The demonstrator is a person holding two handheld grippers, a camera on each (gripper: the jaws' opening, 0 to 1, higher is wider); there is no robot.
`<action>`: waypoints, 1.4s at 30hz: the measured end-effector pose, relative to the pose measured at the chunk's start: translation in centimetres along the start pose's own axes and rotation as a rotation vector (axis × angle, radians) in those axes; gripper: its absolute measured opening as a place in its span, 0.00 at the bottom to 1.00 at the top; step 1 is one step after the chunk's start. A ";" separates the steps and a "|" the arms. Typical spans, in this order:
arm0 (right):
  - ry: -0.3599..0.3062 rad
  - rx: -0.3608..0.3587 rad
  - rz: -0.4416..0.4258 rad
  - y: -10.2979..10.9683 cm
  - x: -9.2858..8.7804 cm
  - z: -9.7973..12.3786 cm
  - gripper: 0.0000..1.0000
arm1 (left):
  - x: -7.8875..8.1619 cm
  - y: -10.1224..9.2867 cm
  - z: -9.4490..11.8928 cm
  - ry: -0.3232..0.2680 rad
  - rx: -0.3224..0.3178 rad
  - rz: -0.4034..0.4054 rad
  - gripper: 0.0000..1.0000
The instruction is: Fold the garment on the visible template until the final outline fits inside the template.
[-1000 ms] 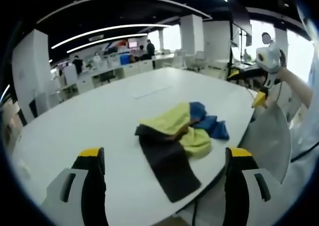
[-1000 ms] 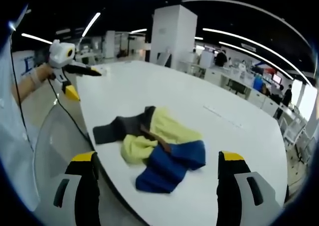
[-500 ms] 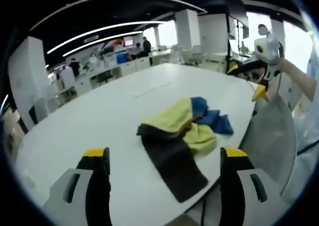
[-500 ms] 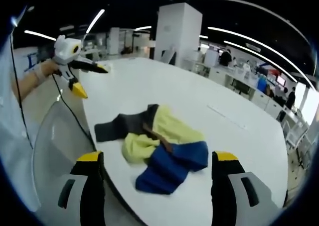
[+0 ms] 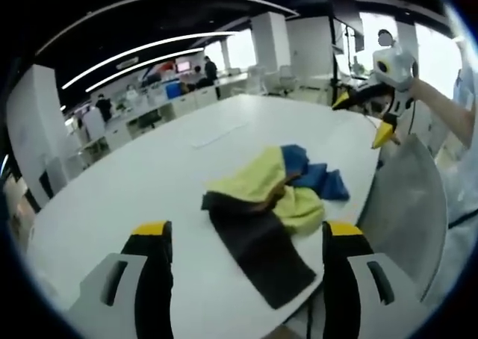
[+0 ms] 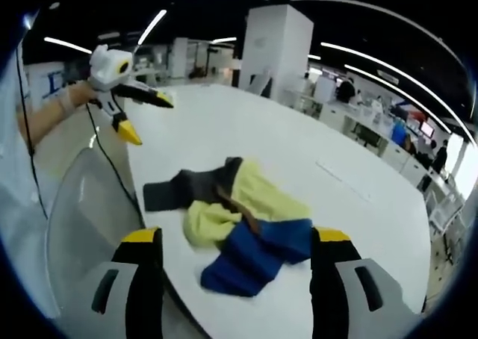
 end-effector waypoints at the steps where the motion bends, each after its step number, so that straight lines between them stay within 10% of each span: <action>1: 0.000 0.000 0.001 0.0 0.0 0.0 0.79 | 0.0 -0.1 -0.1 0.003 -0.007 -0.003 0.77; 42: -0.065 0.008 -0.033 -0.8 0.2 -2.1 0.68 | 0.3 -1.6 -4.6 0.061 -0.102 -0.122 0.65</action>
Point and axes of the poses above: the point that each gripper's makers call its tool centre point, and the gripper's own axes: z roughly backward along the fingers, y roughly to its left, x roughly out of its top, the point moved 4 cm from there along z, roughly backward along the fingers, and after that the axes turned 10 degrees about z, right-handed, at the moved point
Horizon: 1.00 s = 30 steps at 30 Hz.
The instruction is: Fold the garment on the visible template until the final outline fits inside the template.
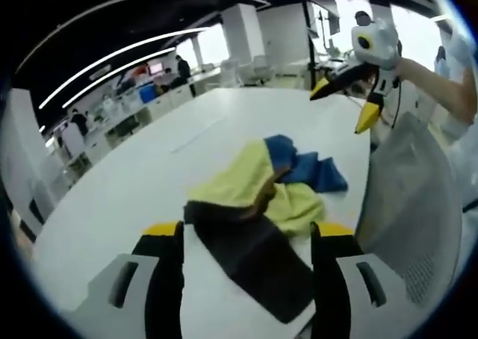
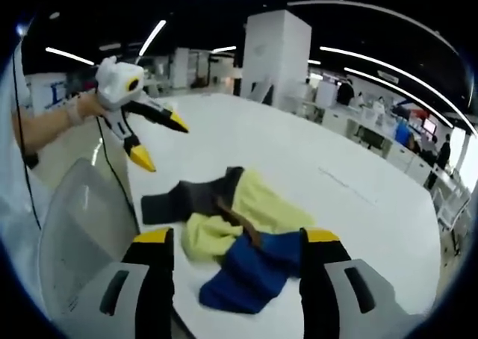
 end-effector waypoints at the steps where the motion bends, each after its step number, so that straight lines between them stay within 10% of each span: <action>1: 0.004 0.001 0.004 0.0 -0.1 -0.1 0.68 | 0.0 0.0 -0.1 0.001 -0.002 -0.001 0.65; 30: 0.074 0.065 0.060 -0.6 -2.0 -2.8 0.64 | -0.3 0.9 -3.5 0.070 -0.034 -0.137 0.57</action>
Point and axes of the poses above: the point that each gripper's makers call its tool centre point, and the gripper's own axes: z roughly backward along the fingers, y roughly to its left, x roughly out of its top, the point moved 4 cm from there along z, roughly backward along the fingers, and after that the axes turned 10 degrees about z, right-handed, at the moved point
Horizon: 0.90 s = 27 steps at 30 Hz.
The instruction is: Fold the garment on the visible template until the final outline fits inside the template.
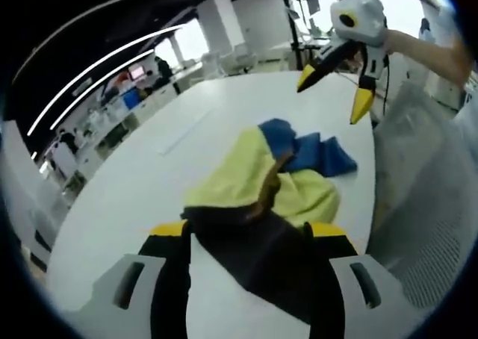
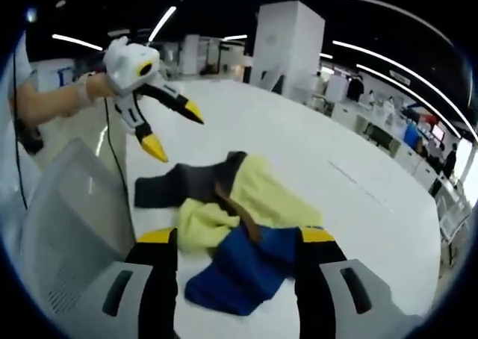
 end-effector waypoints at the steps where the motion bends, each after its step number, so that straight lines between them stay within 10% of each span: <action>1: 0.001 0.005 0.000 0.0 -0.1 -0.1 0.64 | 0.0 0.0 -0.1 0.001 0.000 -0.002 0.57; 27: 0.031 0.035 -0.007 -0.9 -1.4 -3.1 0.49 | -1.0 0.4 -3.8 0.046 -0.020 -0.079 0.53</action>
Point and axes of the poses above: the point that each gripper's makers call its tool centre point, and the gripper's own axes: z roughly backward along the fingers, y roughly to its left, x roughly out of its top, the point moved 4 cm from there along z, roughly backward along the fingers, and after that the axes turned 10 degrees about z, right-handed, at the moved point
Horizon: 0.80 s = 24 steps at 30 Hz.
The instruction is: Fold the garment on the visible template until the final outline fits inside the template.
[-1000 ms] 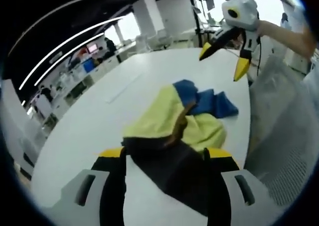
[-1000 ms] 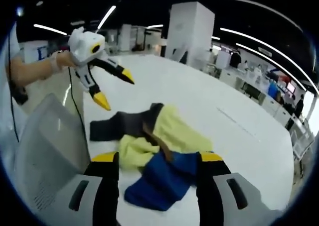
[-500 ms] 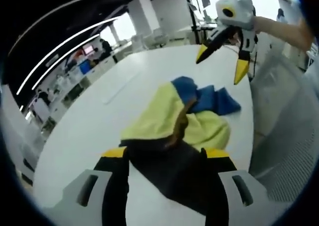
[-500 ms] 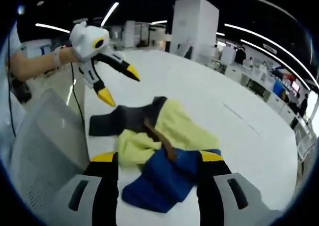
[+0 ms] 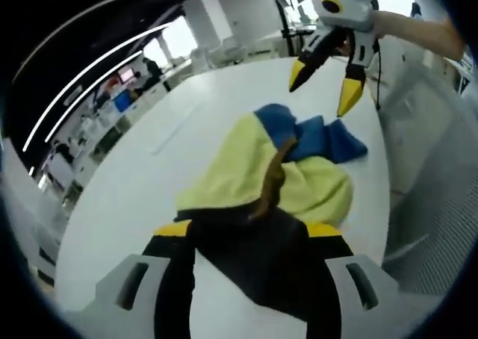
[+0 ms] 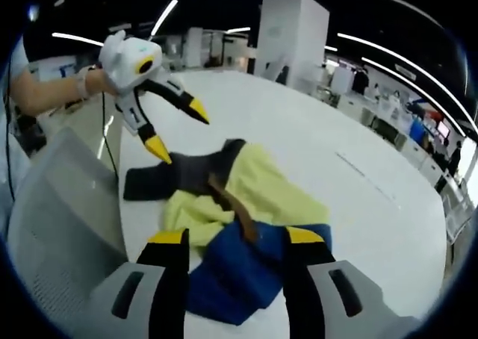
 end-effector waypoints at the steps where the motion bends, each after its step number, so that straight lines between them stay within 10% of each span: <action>1: 0.000 0.000 0.000 0.0 0.0 0.0 0.49 | -0.1 0.0 -0.2 0.005 0.000 -0.001 0.52; 24: 0.076 -0.003 0.016 -0.8 -2.6 -2.4 0.35 | -1.3 0.2 -3.5 0.060 -0.025 -0.072 0.44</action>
Point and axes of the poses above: the point that each gripper's makers call its tool centre point, and the gripper's own axes: z roughly backward along the fingers, y roughly to its left, x roughly out of its top, the point moved 4 cm from there along z, roughly backward along the fingers, and after that the axes turned 10 degrees about z, right-handed, at the moved point
